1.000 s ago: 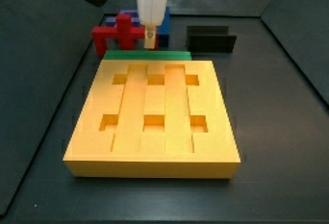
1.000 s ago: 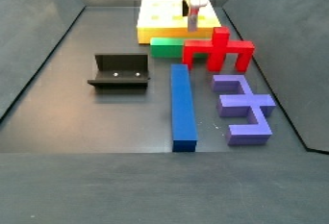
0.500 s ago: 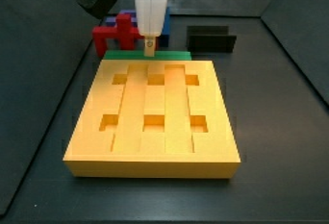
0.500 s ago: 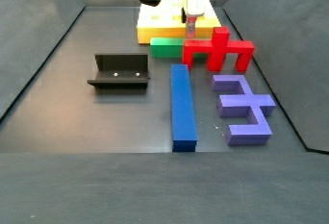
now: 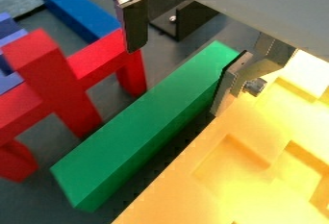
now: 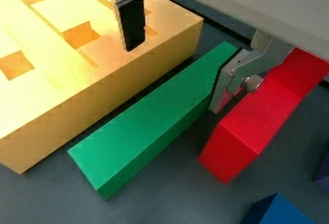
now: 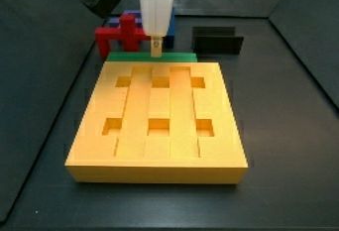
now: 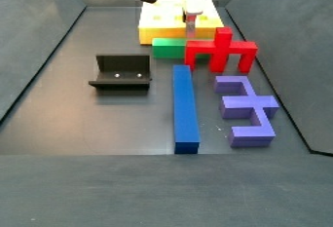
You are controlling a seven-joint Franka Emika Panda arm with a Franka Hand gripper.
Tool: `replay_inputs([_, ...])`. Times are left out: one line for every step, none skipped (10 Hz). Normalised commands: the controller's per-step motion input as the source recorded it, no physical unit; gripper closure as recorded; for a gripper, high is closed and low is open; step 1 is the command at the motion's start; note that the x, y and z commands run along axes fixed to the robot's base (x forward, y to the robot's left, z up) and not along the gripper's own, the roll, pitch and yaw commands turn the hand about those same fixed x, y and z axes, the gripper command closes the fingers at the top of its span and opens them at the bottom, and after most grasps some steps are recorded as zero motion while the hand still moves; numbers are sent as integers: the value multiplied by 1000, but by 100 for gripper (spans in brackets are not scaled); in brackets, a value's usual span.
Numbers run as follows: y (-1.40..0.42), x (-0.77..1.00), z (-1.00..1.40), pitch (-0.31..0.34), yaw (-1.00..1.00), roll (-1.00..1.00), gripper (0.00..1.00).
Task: Pick up the green object. Move up. Move to above the board. Insert the green object.
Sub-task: Pick up the green object.
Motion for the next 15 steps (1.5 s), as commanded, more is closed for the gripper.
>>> replay_inputs([123,457,0,103,-143,-14,0])
replay_inputs([254,394,-3,93,-186,0,0])
replay_inputs([217,366,-237,60,-169,0,0])
replay_inputs([31,486,-431,0,-143,-100,0])
replay_inputs([0,526,-386,37,-160,-57,0])
replay_inputs([0,294,-294,34,-89,0,0])
replay_inputs([100,0,-183,49,-14,56,0])
replay_inputs([160,-123,-89,13,0,6,0])
replay_inputs([40,-80,-126,19,0,31,0])
replay_inputs([-29,-51,-143,0,0,51,0])
replay_inputs([-57,-60,-114,0,0,26,0])
replay_inputs([-11,-140,-160,0,0,0,0])
replay_inputs([0,-80,-149,0,0,0,0])
replay_inputs([0,-83,-89,0,0,0,0])
replay_inputs([0,-131,-77,-7,0,0,0])
